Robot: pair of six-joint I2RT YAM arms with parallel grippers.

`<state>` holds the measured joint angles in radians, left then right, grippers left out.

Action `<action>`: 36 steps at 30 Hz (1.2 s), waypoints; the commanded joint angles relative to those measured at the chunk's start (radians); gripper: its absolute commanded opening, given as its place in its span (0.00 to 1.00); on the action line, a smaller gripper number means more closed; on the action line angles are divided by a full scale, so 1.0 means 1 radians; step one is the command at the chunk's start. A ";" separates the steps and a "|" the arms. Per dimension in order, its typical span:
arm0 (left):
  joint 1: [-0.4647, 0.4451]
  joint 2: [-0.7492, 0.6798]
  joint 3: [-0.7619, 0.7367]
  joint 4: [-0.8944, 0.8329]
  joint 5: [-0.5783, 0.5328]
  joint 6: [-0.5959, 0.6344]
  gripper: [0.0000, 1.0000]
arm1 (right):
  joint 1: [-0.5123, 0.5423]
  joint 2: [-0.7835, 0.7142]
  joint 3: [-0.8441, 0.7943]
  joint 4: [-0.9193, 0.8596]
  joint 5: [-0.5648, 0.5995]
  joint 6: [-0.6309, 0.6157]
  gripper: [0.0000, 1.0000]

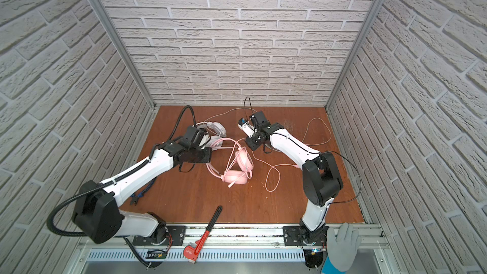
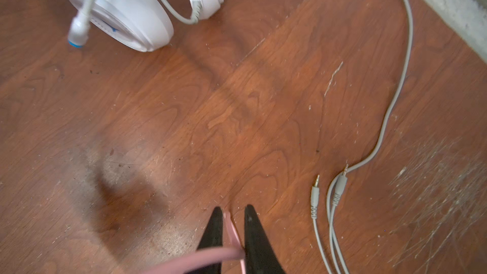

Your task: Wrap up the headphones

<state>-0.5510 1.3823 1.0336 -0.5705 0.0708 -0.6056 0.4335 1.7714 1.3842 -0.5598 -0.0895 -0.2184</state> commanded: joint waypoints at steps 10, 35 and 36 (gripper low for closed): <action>0.006 -0.044 -0.018 0.110 0.095 -0.047 0.00 | -0.028 0.053 -0.110 0.132 -0.035 0.148 0.22; 0.093 -0.122 -0.059 0.225 0.211 -0.155 0.00 | -0.053 0.117 -0.235 0.120 -0.026 0.317 0.21; 0.097 -0.124 -0.059 0.227 0.213 -0.157 0.00 | -0.053 0.117 -0.236 0.117 -0.026 0.320 0.21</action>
<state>-0.4679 1.3033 0.9730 -0.4545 0.2192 -0.7223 0.3832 1.8778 1.1625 -0.4332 -0.1265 0.0753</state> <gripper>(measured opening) 0.082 0.214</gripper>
